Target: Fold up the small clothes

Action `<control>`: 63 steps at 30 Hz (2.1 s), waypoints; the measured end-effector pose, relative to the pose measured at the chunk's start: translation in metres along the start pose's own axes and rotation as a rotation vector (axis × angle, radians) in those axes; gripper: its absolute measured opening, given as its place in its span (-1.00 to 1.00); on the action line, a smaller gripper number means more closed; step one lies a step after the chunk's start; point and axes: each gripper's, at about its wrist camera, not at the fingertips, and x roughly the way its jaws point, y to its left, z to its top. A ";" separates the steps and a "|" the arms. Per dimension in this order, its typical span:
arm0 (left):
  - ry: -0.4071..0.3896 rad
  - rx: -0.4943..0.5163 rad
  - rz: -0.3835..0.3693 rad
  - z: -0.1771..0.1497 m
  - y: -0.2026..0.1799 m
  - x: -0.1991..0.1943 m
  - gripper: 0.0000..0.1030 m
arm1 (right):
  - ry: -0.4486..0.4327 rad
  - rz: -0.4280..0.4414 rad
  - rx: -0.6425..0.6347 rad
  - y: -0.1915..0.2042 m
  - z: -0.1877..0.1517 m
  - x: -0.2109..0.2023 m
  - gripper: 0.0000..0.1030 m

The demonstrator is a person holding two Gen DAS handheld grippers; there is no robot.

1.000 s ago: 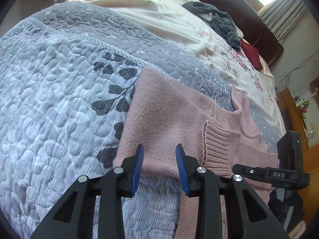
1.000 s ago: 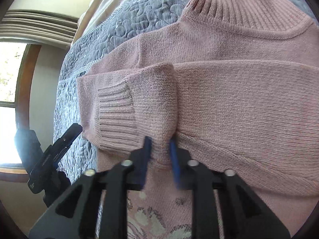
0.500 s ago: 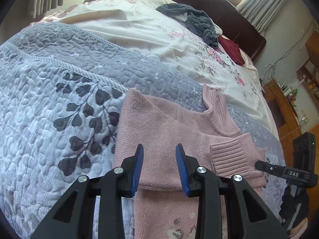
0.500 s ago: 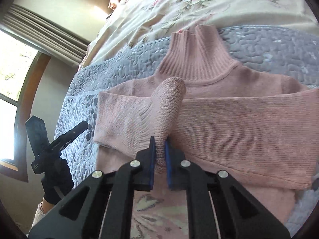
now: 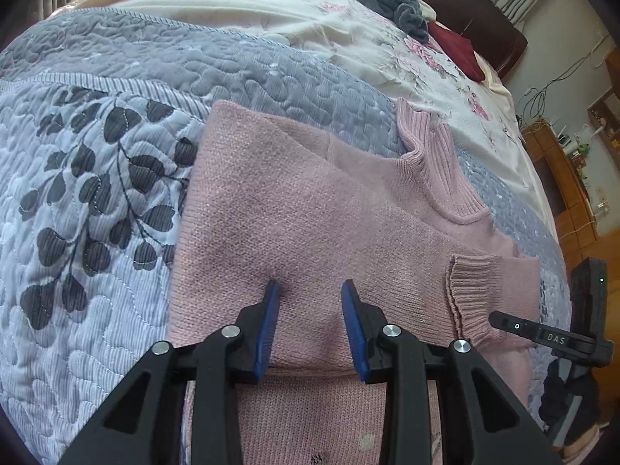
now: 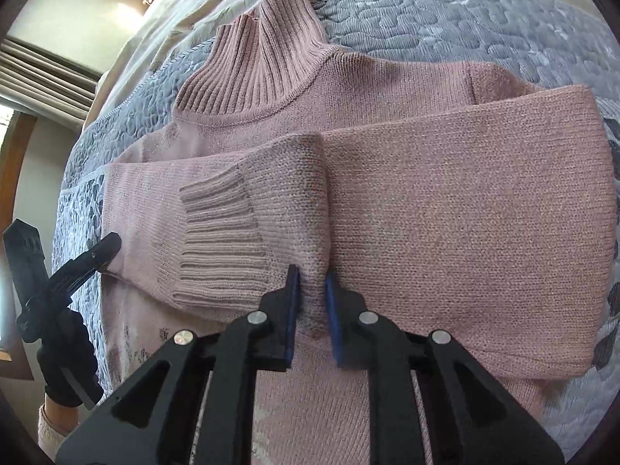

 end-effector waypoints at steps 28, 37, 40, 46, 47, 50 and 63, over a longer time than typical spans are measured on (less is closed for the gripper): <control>0.054 0.000 -0.059 -0.008 -0.018 0.019 -0.30 | -0.044 -0.108 -0.171 0.069 -0.002 -0.010 -0.76; 0.048 0.021 -0.036 -0.007 -0.023 0.023 -0.30 | -0.172 -0.015 0.080 -0.020 -0.001 -0.088 -0.76; 0.046 0.025 -0.032 -0.007 -0.024 0.023 -0.30 | -0.158 -0.035 0.132 -0.050 -0.008 -0.086 -0.76; 0.052 0.043 -0.021 -0.006 -0.025 0.024 -0.30 | -0.047 -0.032 0.186 -0.086 -0.030 -0.056 -0.72; 0.051 0.045 -0.019 -0.006 -0.026 0.024 -0.30 | -0.038 -0.058 0.179 -0.087 -0.034 -0.053 -0.70; 0.060 0.060 -0.006 -0.005 -0.028 0.022 -0.30 | -0.075 -0.112 0.155 -0.087 -0.039 -0.063 -0.66; 0.072 0.207 0.019 -0.011 -0.089 0.030 -0.16 | -0.113 -0.144 0.045 -0.061 -0.019 -0.060 -0.62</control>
